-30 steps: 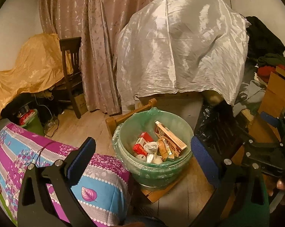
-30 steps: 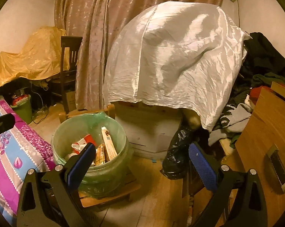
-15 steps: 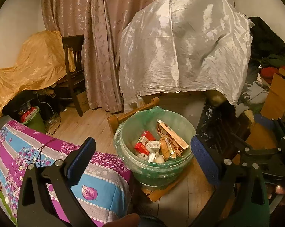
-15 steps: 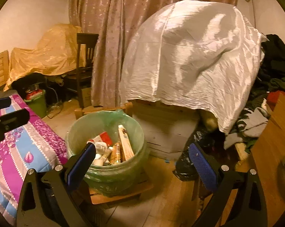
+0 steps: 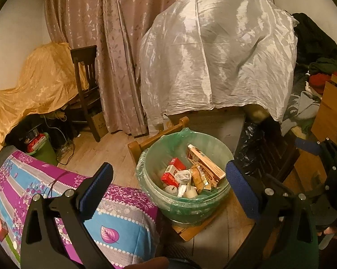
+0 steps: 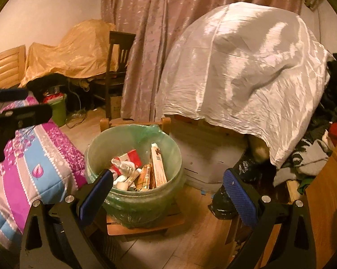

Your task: Collect trash

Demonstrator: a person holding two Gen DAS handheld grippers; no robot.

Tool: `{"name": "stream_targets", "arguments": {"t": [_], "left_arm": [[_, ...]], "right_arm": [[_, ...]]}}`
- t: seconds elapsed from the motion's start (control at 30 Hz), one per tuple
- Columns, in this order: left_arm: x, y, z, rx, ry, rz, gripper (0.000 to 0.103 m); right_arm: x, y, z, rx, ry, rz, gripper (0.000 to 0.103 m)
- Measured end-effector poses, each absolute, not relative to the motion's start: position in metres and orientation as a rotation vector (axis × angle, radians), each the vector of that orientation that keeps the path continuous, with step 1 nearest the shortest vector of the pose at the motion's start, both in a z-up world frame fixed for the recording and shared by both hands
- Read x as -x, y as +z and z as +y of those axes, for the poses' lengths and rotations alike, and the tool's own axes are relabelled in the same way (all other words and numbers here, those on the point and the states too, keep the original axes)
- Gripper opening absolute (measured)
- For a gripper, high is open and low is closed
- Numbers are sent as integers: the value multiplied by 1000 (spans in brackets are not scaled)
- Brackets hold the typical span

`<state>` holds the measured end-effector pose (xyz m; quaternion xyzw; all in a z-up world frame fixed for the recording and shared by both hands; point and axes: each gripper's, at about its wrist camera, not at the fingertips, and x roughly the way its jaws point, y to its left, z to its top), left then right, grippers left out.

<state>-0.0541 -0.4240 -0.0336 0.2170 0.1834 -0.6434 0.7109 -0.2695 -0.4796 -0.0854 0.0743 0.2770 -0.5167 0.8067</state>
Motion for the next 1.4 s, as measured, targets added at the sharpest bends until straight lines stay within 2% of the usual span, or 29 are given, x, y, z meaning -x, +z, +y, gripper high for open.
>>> {"name": "stream_targets", "arguments": {"t": [0.43,1.13,1.4], "left_arm": [[54,-29,-432,-497,-1415,390,97],[55,-42,-445,-532,-1398,407,97],[54,-45,-447,-538,-1386,412,97]], "right_arm": [[282,-89,-491,-181,-1106,594,98],[287,-30,-505,-175,-1116,502,98],[282,-33,-508,-179,-1115,541,98]]}}
